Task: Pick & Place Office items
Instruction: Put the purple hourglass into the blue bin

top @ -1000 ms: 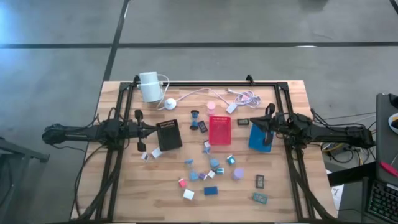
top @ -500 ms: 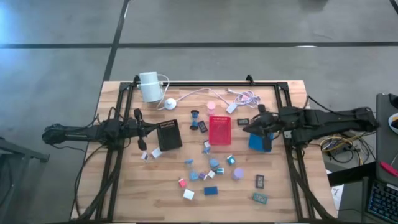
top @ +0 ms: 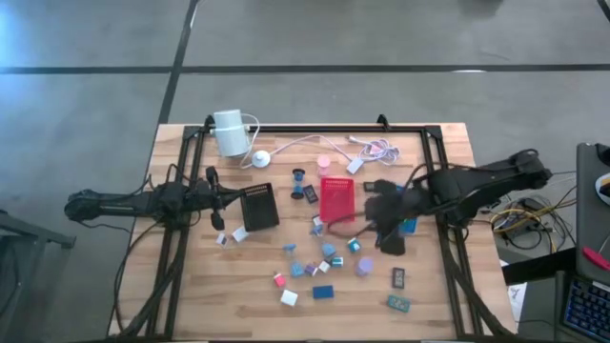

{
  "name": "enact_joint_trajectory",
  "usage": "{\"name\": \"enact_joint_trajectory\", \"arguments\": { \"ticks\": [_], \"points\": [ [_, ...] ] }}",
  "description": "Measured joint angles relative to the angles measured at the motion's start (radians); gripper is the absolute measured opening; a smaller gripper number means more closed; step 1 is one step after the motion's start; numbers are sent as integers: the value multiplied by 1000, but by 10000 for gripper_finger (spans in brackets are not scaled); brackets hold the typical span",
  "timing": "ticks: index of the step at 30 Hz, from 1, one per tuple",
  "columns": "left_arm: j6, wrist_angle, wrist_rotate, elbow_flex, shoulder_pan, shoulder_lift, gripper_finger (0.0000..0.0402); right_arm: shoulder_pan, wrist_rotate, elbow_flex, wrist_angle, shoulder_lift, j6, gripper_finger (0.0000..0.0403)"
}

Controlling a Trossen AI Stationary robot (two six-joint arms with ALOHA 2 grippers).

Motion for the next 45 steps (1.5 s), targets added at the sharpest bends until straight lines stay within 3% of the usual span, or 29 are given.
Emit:
{"name": "enact_joint_trajectory", "arguments": {
  "ticks": [5,12,21,30,45],
  "points": [
    [-4,-2,0,0,0,0,3,79,0,86,-24,118,18,189],
    [-32,-12,3,0,0,1,3,169,-3,148,-71,236,175,252],
    [-67,-32,7,0,0,1,3,240,-3,165,-82,350,268,308],
    [-67,-36,7,0,0,2,3,254,-3,164,-78,440,284,329],
    [-67,-40,7,0,0,17,3,234,25,114,-106,480,322,316]
  ]
}}
